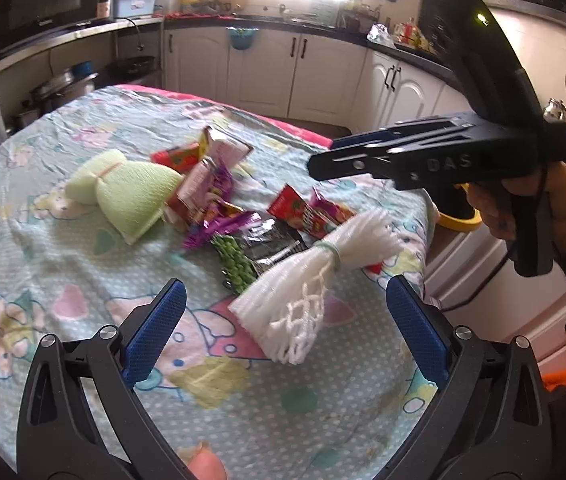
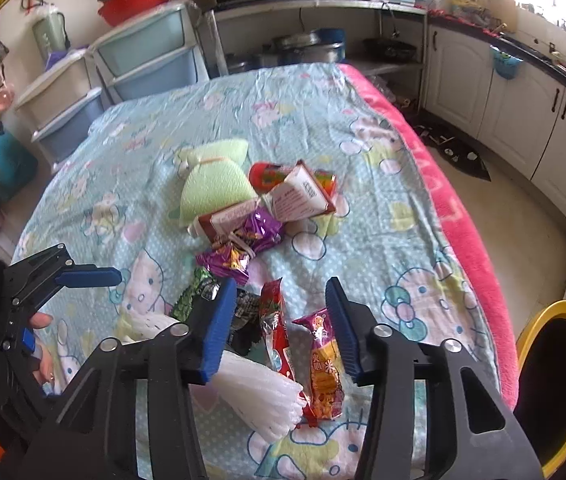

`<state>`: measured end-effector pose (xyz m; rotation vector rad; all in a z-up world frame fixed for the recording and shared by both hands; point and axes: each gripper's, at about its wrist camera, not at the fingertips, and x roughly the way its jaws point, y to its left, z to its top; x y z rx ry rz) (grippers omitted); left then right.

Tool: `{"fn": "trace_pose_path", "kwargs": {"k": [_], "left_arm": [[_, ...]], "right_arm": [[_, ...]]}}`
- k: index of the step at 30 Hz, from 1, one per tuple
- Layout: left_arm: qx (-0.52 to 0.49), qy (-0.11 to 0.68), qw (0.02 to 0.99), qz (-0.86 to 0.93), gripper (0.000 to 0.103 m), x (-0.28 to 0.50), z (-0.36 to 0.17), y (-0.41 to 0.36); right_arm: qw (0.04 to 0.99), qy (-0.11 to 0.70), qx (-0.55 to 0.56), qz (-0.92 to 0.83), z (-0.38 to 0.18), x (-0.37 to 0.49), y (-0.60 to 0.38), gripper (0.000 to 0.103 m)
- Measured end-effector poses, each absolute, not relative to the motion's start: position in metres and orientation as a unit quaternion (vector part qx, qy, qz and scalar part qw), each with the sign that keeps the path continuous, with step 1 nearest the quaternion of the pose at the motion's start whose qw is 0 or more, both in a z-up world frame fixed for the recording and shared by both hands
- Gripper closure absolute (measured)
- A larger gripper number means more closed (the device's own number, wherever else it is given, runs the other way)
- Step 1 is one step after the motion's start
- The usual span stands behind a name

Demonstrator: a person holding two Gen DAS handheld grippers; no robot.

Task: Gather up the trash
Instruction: 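Grasp the white foam net with the left tool while the right tool grasps a red wrapper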

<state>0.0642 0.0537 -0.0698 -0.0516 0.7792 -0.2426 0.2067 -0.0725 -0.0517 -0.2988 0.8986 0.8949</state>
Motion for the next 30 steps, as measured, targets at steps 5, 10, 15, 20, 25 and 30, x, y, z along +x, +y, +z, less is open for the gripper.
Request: {"fn": "trace_pose_path", "kwargs": {"k": [5,10,15,20,25,30], "left_arm": [[-0.028,0.380,0.915,-0.132,0.016,0.067,-0.078,0.052],[-0.038,0.383,0.913,-0.138,0.022,0.070,-0.084,0.054],[-0.040,0.382,0.913,-0.140,0.028,0.074,-0.086,0.055],[-0.038,0.387,0.910,-0.144,0.037,0.076,-0.088,0.055],[-0.030,0.397,0.907,-0.141,0.047,0.074,-0.090,0.054],[-0.027,0.401,0.905,-0.143,0.061,0.073,-0.092,0.054]], "right_arm": [[0.782,0.434,-0.140,0.424,-0.062,0.212,-0.067,0.065],[0.773,0.450,-0.141,0.424,-0.072,0.217,-0.062,0.068],[0.766,0.457,-0.148,0.428,-0.078,0.217,-0.056,0.069],[0.759,0.463,-0.159,0.430,-0.083,0.217,-0.050,0.073],[0.753,0.473,-0.158,0.429,-0.088,0.220,-0.046,0.077],[0.750,0.482,-0.156,0.426,-0.092,0.223,-0.047,0.091]]}}
